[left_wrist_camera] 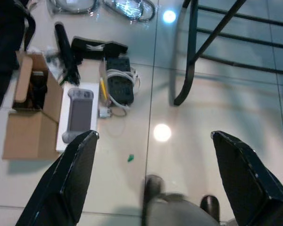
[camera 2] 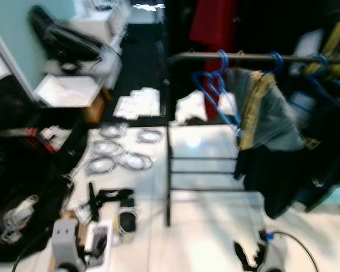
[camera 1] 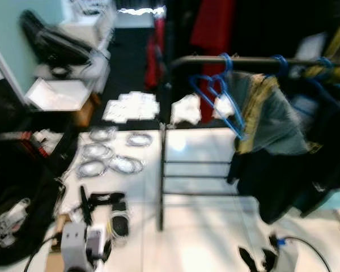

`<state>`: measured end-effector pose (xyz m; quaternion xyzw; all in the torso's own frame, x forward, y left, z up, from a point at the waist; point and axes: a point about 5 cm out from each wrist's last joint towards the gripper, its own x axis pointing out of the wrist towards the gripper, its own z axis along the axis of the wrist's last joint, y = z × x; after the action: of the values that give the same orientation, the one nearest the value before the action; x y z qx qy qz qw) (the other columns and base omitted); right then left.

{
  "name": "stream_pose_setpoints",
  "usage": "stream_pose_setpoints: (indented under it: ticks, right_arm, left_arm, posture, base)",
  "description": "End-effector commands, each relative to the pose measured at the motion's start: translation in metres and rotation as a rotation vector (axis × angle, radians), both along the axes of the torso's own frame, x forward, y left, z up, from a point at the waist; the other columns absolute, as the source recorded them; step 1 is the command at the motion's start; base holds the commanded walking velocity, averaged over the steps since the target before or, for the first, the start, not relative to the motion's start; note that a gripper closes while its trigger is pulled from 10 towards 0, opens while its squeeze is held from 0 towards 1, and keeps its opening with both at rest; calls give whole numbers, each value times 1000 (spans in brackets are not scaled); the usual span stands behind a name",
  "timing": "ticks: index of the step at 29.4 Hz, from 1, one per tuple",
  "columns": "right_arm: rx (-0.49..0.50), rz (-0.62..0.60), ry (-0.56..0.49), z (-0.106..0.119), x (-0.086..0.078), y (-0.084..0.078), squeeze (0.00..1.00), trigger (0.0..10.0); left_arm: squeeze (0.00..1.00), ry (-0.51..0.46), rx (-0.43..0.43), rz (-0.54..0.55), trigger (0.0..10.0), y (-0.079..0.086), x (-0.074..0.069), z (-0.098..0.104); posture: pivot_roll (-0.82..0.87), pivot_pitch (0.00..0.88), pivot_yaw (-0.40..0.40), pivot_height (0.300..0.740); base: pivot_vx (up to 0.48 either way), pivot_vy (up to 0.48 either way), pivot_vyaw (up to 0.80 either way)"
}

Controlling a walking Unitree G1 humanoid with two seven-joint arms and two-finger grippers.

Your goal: Hang hanger

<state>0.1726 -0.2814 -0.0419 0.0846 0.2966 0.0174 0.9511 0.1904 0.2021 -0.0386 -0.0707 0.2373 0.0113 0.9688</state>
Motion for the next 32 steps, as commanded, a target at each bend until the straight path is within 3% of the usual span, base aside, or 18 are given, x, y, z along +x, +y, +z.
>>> stream_pose_setpoints:
  ticks: [1,5,13,20,24,32]
  right_arm:
    - [20,-12,18,-4,-8,-2,0,10000]
    - [39,-61,44,-8,-15,-7,0,10000]
    - [60,-67,37,-10,-4,4,0,10000]
    - [72,-37,5,-10,13,25,0,10000]
    - [80,-13,-28,-8,29,46,0,10000]
    - [81,-11,-23,-10,29,53,0,10000]
  left_arm:
    - [0,37,13,-3,10000,4,-8,-8]
    - [0,91,3,2,10000,-5,-7,-19]
    - [0,94,-11,-17,10000,-25,5,-20]
    - [0,74,-12,-21,10000,-21,6,-19]
    - [0,60,-12,-23,10000,-21,7,-19]
    - [0,46,-13,-24,10000,-22,8,-17]
  posture:
    - [9,69,-13,740]
    - [5,79,-10,740]
    - [10,102,-4,740]
    - [8,109,-2,740]
    - [5,119,-6,740]
    - [-7,131,-6,740]
  base:
    - [0,0,763]
    - [0,0,381]
    - [0,-396,0]
    - [0,-480,0]
    - [0,-480,0]
    - [0,-480,0]
